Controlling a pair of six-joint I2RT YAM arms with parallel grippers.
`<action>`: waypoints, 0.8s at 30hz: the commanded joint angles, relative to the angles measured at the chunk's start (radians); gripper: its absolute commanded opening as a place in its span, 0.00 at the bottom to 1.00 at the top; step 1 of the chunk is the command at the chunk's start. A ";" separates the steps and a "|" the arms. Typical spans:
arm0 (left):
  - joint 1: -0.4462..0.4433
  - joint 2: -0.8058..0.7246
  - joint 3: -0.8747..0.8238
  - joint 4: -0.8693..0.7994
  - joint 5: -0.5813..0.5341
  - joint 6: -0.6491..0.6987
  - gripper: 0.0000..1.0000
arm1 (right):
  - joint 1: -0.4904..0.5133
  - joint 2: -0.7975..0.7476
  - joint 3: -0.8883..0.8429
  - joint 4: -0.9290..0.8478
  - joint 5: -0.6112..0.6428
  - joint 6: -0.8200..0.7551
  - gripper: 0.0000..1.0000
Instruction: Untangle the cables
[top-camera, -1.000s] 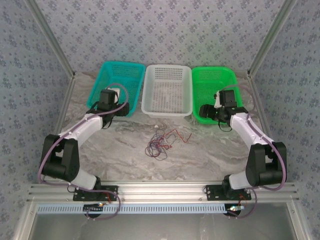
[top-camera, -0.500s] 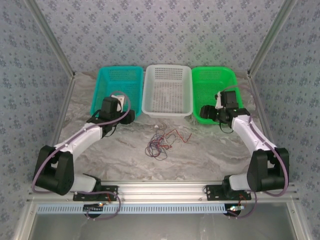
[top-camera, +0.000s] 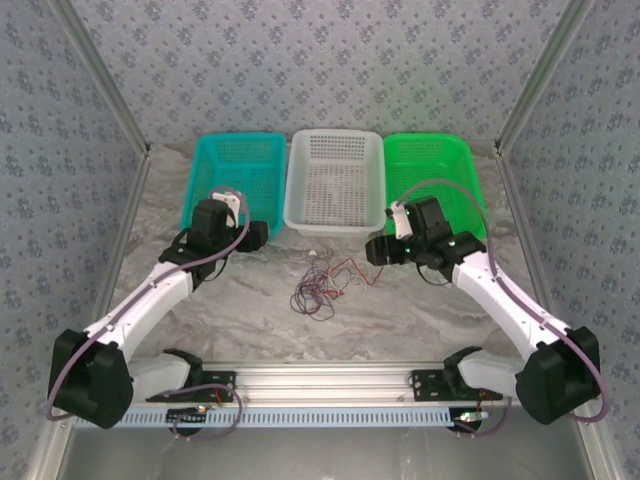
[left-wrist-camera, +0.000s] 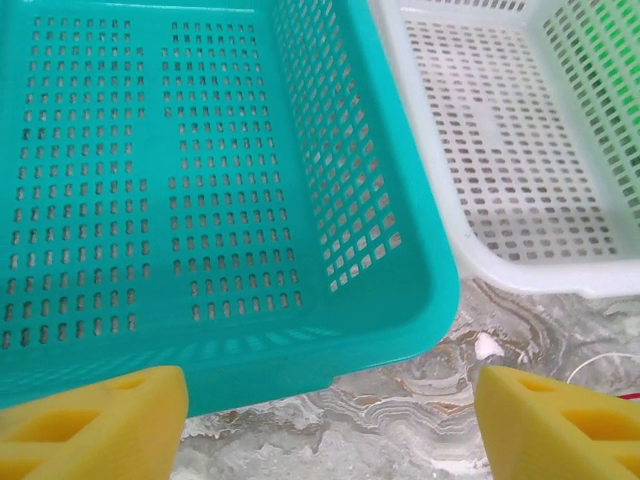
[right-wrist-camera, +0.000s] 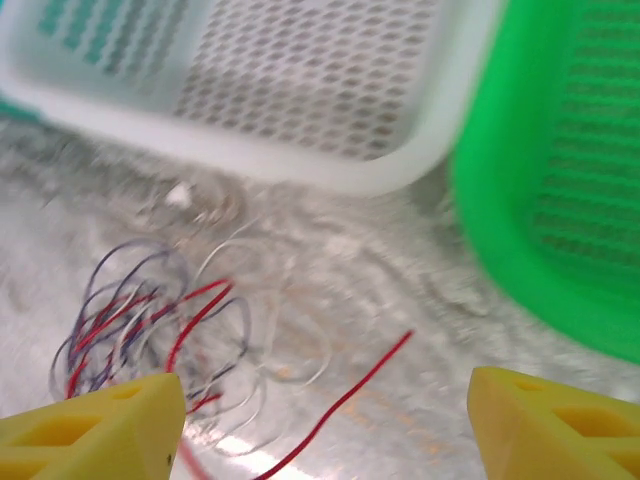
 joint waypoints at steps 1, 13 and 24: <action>-0.003 -0.008 0.043 -0.003 0.006 0.017 0.83 | 0.043 -0.030 -0.017 -0.079 -0.049 -0.020 0.75; -0.004 0.009 0.030 0.059 0.086 -0.024 0.88 | 0.178 0.203 0.043 -0.073 0.046 -0.028 0.58; -0.004 -0.015 0.015 0.065 0.086 -0.006 0.89 | 0.178 0.103 0.069 -0.083 -0.016 -0.051 0.00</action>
